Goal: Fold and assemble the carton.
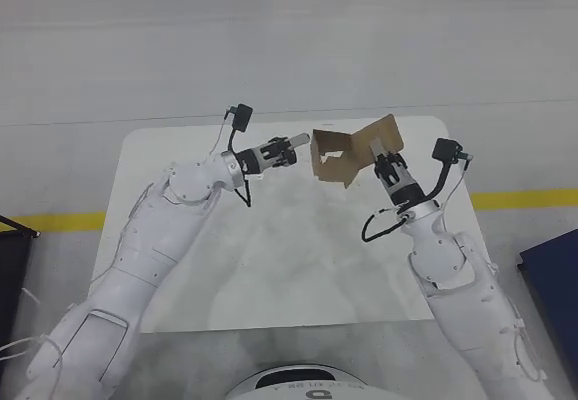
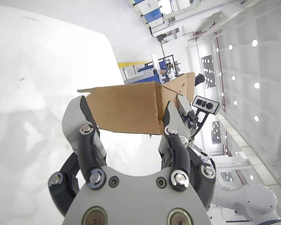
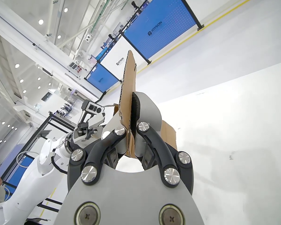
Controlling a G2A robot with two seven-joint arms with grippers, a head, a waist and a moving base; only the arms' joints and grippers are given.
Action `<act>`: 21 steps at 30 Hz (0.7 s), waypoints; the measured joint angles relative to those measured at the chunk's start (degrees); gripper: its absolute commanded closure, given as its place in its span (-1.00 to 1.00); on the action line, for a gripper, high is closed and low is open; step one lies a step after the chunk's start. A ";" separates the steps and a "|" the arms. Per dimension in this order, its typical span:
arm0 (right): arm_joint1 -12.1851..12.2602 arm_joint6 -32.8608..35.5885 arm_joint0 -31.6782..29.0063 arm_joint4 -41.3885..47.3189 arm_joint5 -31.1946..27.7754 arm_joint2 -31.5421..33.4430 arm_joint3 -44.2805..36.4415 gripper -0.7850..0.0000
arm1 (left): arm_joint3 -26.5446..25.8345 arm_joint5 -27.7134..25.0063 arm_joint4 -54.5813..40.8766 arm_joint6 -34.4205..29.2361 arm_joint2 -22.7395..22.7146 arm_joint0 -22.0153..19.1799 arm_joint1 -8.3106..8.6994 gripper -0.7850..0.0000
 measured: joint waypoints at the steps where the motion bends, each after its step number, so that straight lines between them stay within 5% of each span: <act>1: -0.02 0.08 -0.03 -0.05 -0.13 0.08 -0.05 1.00 | -0.23 0.02 0.15 -0.22 -0.45 0.24 0.14 -0.81; 4: -0.25 -0.18 0.12 1.40 -1.34 0.09 -0.28 1.00 | -1.38 -0.30 0.14 -0.60 -1.71 1.16 0.50 -0.91; 7: -0.79 -0.02 0.56 12.57 -5.31 1.31 0.67 1.00 | -2.37 -1.73 -0.90 0.34 -4.33 2.88 1.09 -0.96; 12: -1.92 8.52 1.29 53.46 -8.91 6.48 5.08 1.00 | -3.11 -4.14 -4.44 2.02 -13.11 8.20 3.03 -0.88; 16: -2.65 17.68 2.28 88.33 2.58 10.92 10.79 1.00 | -4.20 -4.26 -4.76 2.52 -19.59 12.97 4.52 -0.81; 21: -3.13 16.17 4.77 119.90 19.25 10.84 16.77 1.00 | -7.56 -3.55 -4.39 2.68 -22.92 17.89 5.36 -0.89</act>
